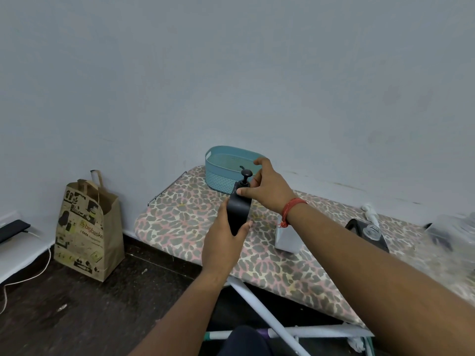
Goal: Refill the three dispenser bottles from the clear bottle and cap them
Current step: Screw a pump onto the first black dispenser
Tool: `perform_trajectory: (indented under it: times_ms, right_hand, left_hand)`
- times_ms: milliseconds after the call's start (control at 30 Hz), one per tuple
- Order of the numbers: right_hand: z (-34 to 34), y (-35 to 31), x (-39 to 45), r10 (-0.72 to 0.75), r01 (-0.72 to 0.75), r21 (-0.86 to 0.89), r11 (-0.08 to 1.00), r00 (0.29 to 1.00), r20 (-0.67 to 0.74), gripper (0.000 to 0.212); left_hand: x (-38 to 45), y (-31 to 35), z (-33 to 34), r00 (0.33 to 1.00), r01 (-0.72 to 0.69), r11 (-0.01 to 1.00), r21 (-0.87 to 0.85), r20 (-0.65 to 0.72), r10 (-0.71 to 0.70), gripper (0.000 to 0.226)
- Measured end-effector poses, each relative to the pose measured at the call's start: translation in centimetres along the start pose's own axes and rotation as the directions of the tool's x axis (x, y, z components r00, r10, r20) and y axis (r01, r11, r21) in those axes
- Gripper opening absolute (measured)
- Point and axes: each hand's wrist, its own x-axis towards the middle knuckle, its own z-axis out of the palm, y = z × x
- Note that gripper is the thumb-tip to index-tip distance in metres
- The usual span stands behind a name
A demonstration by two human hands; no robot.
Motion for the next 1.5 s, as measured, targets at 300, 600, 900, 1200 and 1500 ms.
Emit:
perform_trajectory:
  times_ms: [300, 600, 900, 1200, 1500]
  right_hand:
    - [-0.1, -0.2, 0.2, 0.029, -0.032, 0.044, 0.999, 0.998, 0.058, 0.082]
    - [1.1, 0.3, 0.1, 0.039, -0.037, 0.04, 0.999, 0.997, -0.063, 0.088]
    - [0.5, 0.4, 0.3, 0.087, -0.084, 0.198, 0.977, 0.996, -0.007, 0.085]
    - [0.9, 0.5, 0.1, 0.076, -0.07, 0.159, 0.985, 0.997, -0.031, 0.082]
    - [0.6, 0.8, 0.3, 0.101, -0.1, 0.181, 0.978, 0.995, 0.005, 0.075]
  left_hand:
    - [0.0, -0.2, 0.1, 1.0, -0.001, 1.0, 0.013, -0.009, 0.002, 0.071]
    - [0.0, -0.2, 0.1, 1.0, -0.004, 1.0, -0.003, 0.001, 0.004, 0.074]
    - [0.1, -0.2, 0.2, 1.0, 0.002, 1.0, -0.006, -0.005, -0.002, 0.071]
    - [0.0, -0.1, 0.1, 1.0, 0.005, 1.0, 0.008, -0.007, -0.005, 0.072]
    - [0.0, -0.1, 0.1, 1.0, 0.01, 1.0, 0.026, -0.015, -0.01, 0.072]
